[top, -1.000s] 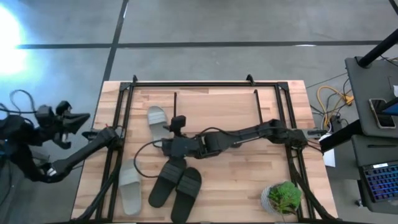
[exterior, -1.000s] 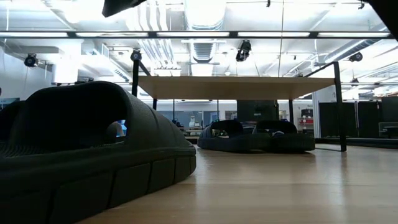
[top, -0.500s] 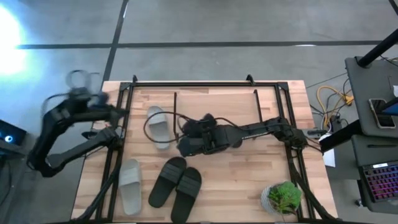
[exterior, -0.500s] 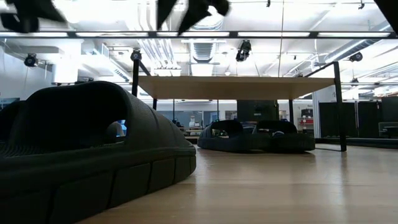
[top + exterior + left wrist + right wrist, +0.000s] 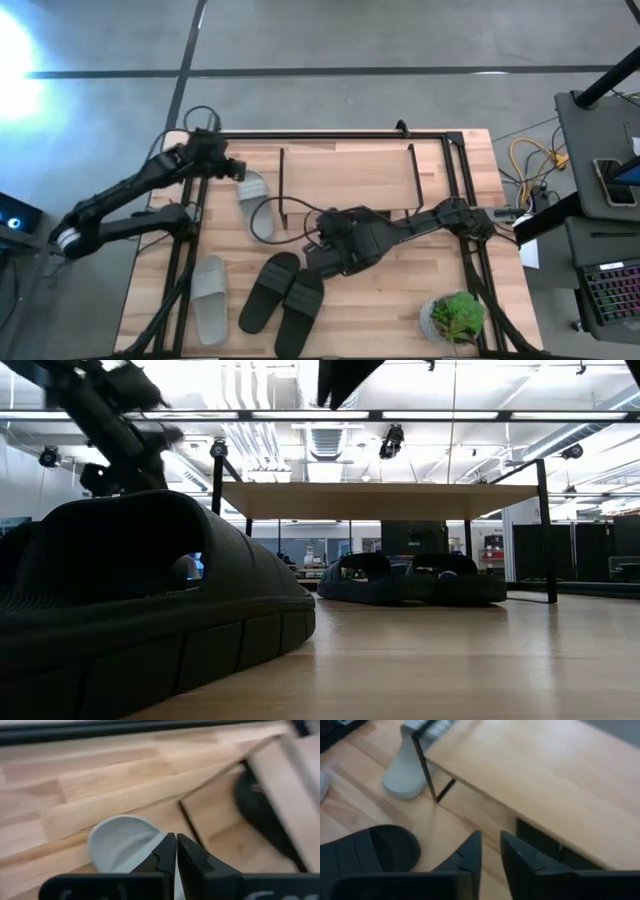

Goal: Pick and place slides into the shelf
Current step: Move the gray slipper to the middle left of the table

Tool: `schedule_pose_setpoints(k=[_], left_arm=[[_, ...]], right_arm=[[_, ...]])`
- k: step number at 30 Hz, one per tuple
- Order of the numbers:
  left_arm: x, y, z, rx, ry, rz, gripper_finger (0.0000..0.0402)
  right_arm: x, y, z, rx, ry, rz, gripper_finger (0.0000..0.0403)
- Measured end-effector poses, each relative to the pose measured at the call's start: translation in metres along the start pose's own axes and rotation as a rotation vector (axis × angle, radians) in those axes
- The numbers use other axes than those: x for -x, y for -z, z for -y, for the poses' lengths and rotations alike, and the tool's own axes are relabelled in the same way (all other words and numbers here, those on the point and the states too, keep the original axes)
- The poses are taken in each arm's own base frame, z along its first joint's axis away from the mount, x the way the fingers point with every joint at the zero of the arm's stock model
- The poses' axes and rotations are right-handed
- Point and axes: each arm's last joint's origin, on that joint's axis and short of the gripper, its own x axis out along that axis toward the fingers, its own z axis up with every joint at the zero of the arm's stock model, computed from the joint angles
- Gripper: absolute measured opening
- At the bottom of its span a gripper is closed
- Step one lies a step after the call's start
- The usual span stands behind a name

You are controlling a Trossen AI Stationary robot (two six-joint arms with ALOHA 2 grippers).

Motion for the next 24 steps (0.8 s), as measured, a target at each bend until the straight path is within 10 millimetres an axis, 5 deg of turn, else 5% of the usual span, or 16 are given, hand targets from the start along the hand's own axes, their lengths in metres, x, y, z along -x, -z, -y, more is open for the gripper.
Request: schedule_pose_setpoints(k=[3,10,24], left_arm=[[-0.022,-0.005,-0.002,0.051,-0.106,-0.016,0.0000],[-0.062,-0.011,-0.010,0.136,-0.282,-0.085,0.0000],[-0.108,-0.016,-0.038,0.255,-0.381,-0.193,0.0000]], right_arm=[[0.001,0.003,0.005,-0.060,0.037,-0.038,0.0017],[0.005,0.004,0.006,-0.116,0.037,-0.039,0.0012],[0.011,0.012,0.003,-0.156,0.027,-0.030,0.0013]])
